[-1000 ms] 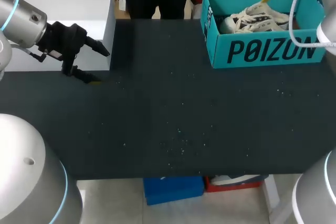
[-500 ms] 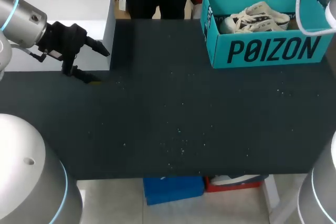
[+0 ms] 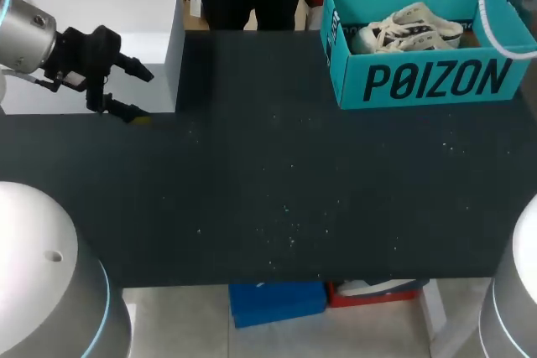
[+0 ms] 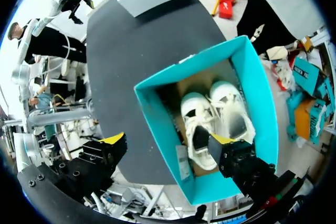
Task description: Take the shoe out of the shoebox, open the shoe tongue, remove and reinsert the insole, then place the shoe into the shoebox
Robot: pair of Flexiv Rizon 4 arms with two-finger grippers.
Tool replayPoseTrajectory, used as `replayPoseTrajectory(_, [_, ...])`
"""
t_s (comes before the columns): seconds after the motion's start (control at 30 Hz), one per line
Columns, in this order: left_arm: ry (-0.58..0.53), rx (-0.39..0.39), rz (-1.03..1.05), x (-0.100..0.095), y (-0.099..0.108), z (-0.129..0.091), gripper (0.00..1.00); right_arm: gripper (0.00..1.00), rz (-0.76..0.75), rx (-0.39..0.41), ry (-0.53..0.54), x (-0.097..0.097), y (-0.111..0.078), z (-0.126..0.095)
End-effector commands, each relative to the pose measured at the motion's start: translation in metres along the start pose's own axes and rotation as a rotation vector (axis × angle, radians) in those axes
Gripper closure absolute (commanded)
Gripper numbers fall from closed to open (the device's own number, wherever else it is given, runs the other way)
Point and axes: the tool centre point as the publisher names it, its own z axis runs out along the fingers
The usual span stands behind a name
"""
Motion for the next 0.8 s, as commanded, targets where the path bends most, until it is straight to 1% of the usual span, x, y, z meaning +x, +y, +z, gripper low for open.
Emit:
replayPoseTrajectory(0.03, [-0.13,0.086,-0.377,-0.003,0.013,-0.031,0.0,0.0,0.042,0.012,-0.522,0.077,0.002,0.005])
replayPoseTrajectory(0.13, [-0.126,0.135,-0.49,-0.009,0.019,-0.045,0.0,0.0,0.078,0.046,-0.584,0.091,0.006,0.009])
replayPoseTrajectory(0.27, [-0.106,0.188,-0.633,-0.018,0.027,-0.059,0.0,0.0,0.143,0.061,-0.668,0.108,0.007,0.02])
replayPoseTrajectory(0.4, [-0.115,0.187,-0.741,-0.028,0.036,-0.064,0.0,0.0,0.189,0.075,-0.729,0.122,0.009,0.032])
replayPoseTrajectory(0.47, [-0.107,0.213,-0.816,-0.032,0.037,-0.067,0.0,0.0,0.209,0.071,-0.747,0.128,0.009,0.039])
replayPoseTrajectory(0.5, [-0.107,0.208,-0.847,-0.035,0.038,-0.067,0.0,0.0,0.218,0.068,-0.76,0.131,0.009,0.042])
replayPoseTrajectory(0.57, [-0.093,0.221,-0.901,-0.04,0.039,-0.066,0.0,0.0,0.231,0.069,-0.775,0.138,0.011,0.048])
replayPoseTrajectory(0.63, [-0.096,0.213,-0.92,-0.045,0.035,-0.066,0.0,0.0,0.242,0.065,-0.79,0.144,0.011,0.053])
replayPoseTrajectory(0.7, [-0.096,0.18,-0.951,-0.052,0.037,-0.062,0.0,0.0,0.254,0.052,-0.789,0.149,0.012,0.059])
replayPoseTrajectory(0.8, [-0.115,0.12,-0.981,-0.06,0.04,-0.059,0.0,0.0,0.254,0.052,-0.789,0.149,0.012,0.059])
